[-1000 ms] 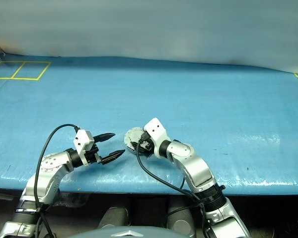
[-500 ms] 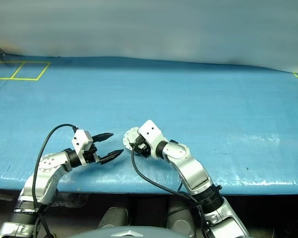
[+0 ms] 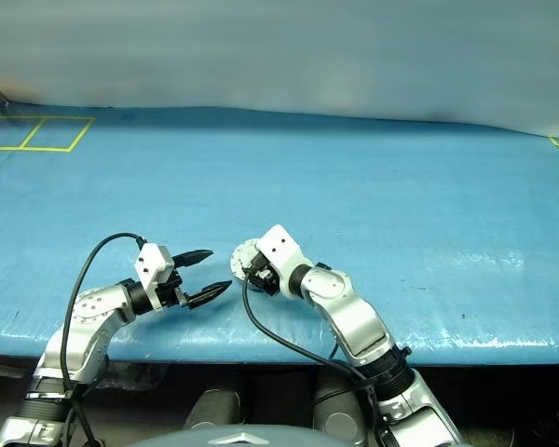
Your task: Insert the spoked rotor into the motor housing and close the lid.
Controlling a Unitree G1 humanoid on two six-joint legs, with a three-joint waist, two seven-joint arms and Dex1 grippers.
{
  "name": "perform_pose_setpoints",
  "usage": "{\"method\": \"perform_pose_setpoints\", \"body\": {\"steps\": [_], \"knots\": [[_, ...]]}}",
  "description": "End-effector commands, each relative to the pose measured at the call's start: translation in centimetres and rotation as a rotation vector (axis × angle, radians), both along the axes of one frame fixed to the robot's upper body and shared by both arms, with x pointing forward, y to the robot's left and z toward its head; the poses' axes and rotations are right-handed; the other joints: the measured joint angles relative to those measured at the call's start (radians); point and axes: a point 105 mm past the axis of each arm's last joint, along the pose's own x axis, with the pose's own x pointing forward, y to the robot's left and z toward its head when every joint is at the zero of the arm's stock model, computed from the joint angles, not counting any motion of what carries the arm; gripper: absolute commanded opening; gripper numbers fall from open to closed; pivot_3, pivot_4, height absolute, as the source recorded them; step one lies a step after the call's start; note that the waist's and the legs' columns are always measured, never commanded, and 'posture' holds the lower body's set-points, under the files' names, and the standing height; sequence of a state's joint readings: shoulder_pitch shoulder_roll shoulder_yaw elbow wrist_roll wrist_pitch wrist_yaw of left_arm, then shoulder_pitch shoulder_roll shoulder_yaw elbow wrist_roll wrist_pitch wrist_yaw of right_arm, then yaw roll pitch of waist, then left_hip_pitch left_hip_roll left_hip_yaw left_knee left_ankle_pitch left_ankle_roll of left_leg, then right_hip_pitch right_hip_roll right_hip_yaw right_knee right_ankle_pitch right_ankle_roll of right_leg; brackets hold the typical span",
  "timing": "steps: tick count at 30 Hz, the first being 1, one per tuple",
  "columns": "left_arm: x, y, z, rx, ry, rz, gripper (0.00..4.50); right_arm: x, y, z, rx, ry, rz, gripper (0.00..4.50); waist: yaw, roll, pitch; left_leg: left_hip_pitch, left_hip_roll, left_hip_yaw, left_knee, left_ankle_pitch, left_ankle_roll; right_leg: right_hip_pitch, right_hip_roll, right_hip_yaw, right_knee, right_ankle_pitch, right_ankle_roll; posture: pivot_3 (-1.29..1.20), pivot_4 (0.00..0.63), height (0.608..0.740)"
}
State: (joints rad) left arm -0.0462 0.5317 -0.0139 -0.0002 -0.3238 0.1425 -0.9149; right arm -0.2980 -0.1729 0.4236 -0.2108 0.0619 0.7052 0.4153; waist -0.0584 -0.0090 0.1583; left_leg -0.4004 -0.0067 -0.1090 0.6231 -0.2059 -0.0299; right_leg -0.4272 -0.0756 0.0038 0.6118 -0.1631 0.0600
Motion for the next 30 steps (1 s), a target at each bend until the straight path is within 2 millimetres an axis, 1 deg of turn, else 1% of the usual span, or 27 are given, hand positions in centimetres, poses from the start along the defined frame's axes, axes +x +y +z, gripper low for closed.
{"method": "perform_pose_setpoints", "body": {"steps": [1, 4, 7, 12, 18, 19, 22, 30], "knots": [[0.2, -0.2, 1.6, -0.022, -0.056, -0.001, 4.50, -0.1, -1.1, -2.6, -0.054, 0.091, -0.042, 3.05, 0.000, 0.000, 0.000, 0.000, 0.000, 0.000, 0.000, 0.000, 0.000, 0.000, 0.000, 0.000, 0.000, 0.000, 0.000, 0.00, 0.150, 0.740], [0.7, -0.3, 2.2, -0.080, -0.055, 0.021, 4.50, -0.1, -1.1, -2.5, -0.049, 0.089, -0.042, 3.05, 0.000, 0.000, 0.000, 0.001, 0.000, 0.000, 0.000, 0.000, 0.000, 0.000, 0.000, 0.000, 0.000, 0.000, 0.000, 0.00, 0.150, 0.740], [1.3, -0.5, 2.7, -0.129, -0.038, 0.046, 3.91, 0.0, -1.1, -2.4, -0.046, 0.085, -0.043, 3.05, 0.001, -0.001, -0.001, 0.001, 0.000, 0.000, 0.000, 0.000, 0.000, 0.001, 0.000, 0.000, 0.000, 0.000, 0.000, 0.00, 0.150, 0.740], [1.9, -1.3, 3.0, -0.149, -0.006, 0.020, 2.24, 0.1, -1.0, -2.3, -0.045, 0.077, -0.047, 3.05, 0.000, 0.000, -0.001, 0.001, 0.000, 0.000, 0.000, 0.000, 0.000, 0.001, 0.000, 0.000, 0.000, 0.000, 0.000, 0.00, 0.150, 0.740], [2.5, -2.3, 2.3, -0.113, 0.041, -0.015, 0.21, 0.2, -1.3, -2.1, -0.043, 0.068, -0.062, 3.05, 0.001, -0.001, -0.001, 0.001, 0.000, 0.000, 0.000, 0.000, 0.000, 0.001, 0.000, 0.000, 0.000, 0.000, 0.000, 0.00, 0.150, 0.740], [2.6, -2.4, 2.1, -0.098, 0.048, -0.016, 0.04, 0.2, -1.3, -2.1, -0.042, 0.067, -0.064, 3.05, 0.000, -0.001, -0.001, 0.001, 0.000, 0.000, 0.001, 0.000, 0.000, 0.001, 0.000, 0.000, 0.000, 0.000, 0.000, 0.00, 0.150, 0.740], [3.0, -2.5, 1.6, -0.072, 0.067, -0.014, 0.04, 0.2, -1.4, -2.1, -0.040, 0.064, -0.073, 3.05, 0.001, -0.001, -0.001, 0.001, 0.000, 0.000, 0.000, 0.000, 0.000, 0.001, 0.000, 0.000, 0.000, 0.000, 0.000, 0.00, 0.150, 0.740], [2.5, -2.7, 0.3, -0.039, 0.118, -0.037, 0.04, 0.1, -1.8, -2.0, -0.036, 0.060, -0.091, 3.05, 0.006, -0.001, -0.001, 0.001, 0.000, 0.000, 0.000, 0.000, 0.000, 0.001, 0.000, 0.000, 0.000, 0.000, 0.000, 0.00, 0.150, 0.740]]}}
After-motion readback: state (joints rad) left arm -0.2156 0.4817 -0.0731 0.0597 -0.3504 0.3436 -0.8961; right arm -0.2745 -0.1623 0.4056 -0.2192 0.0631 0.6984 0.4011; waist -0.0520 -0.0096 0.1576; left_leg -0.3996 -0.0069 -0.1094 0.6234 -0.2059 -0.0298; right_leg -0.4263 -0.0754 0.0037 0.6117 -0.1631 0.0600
